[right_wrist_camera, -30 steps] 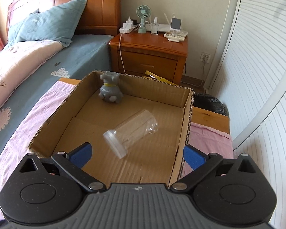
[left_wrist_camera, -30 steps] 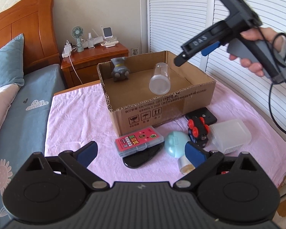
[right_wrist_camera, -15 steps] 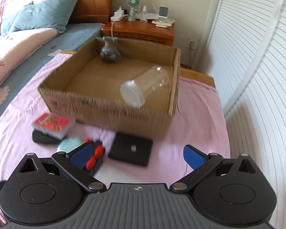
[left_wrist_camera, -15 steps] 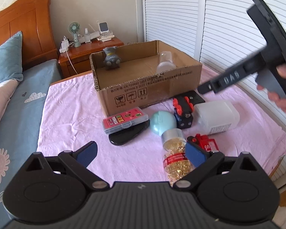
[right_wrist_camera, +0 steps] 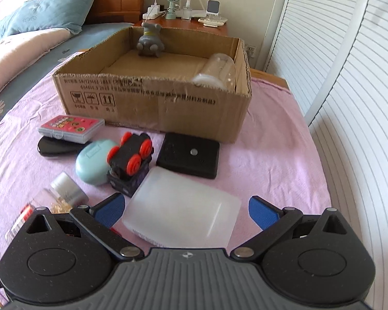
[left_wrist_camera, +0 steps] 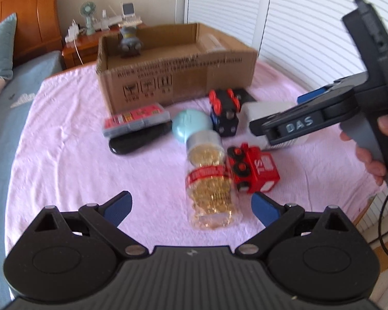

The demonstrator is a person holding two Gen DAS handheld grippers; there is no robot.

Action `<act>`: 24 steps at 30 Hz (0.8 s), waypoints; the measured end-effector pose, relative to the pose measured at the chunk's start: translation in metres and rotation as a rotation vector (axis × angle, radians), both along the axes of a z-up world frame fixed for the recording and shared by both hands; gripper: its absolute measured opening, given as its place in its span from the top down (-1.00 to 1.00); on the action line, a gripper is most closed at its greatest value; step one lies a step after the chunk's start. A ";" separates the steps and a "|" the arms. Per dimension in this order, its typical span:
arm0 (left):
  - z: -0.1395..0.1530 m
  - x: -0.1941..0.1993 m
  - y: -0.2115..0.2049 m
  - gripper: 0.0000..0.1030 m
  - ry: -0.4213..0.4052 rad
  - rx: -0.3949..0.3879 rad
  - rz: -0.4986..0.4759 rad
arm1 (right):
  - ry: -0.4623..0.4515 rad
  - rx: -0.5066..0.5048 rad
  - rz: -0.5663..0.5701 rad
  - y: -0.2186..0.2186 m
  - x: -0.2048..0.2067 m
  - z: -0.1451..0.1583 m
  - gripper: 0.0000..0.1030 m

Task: Organize rigid objects
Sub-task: 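Withdraw both tools from the box back over the table, then move the left tool to the gold capsule bottle while the right tool approaches the white plastic bottle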

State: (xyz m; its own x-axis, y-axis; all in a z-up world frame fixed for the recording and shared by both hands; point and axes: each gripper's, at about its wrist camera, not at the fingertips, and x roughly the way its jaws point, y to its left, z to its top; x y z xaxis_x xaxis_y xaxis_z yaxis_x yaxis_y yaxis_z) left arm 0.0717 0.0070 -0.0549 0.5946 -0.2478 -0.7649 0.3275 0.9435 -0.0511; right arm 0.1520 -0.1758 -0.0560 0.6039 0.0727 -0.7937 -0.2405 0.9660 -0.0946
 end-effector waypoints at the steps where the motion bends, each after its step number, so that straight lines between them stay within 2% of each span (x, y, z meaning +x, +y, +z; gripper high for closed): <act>1: -0.003 0.000 0.000 -0.91 0.007 0.004 0.001 | 0.002 0.001 -0.005 -0.002 -0.003 -0.001 -1.00; 4: -0.009 0.002 0.003 -0.91 0.022 0.014 0.025 | 0.010 -0.002 -0.027 -0.010 -0.011 -0.004 -1.00; 12: -0.012 0.001 0.026 -0.91 0.034 -0.020 0.089 | 0.056 -0.027 -0.041 -0.027 -0.026 -0.023 -1.00; 17: -0.011 0.009 0.046 -0.91 0.025 -0.045 0.154 | 0.053 0.050 -0.054 -0.040 -0.031 -0.029 -1.00; 24: -0.016 0.033 0.057 -0.91 0.007 0.012 0.204 | 0.027 0.057 -0.038 -0.042 -0.036 -0.030 -1.00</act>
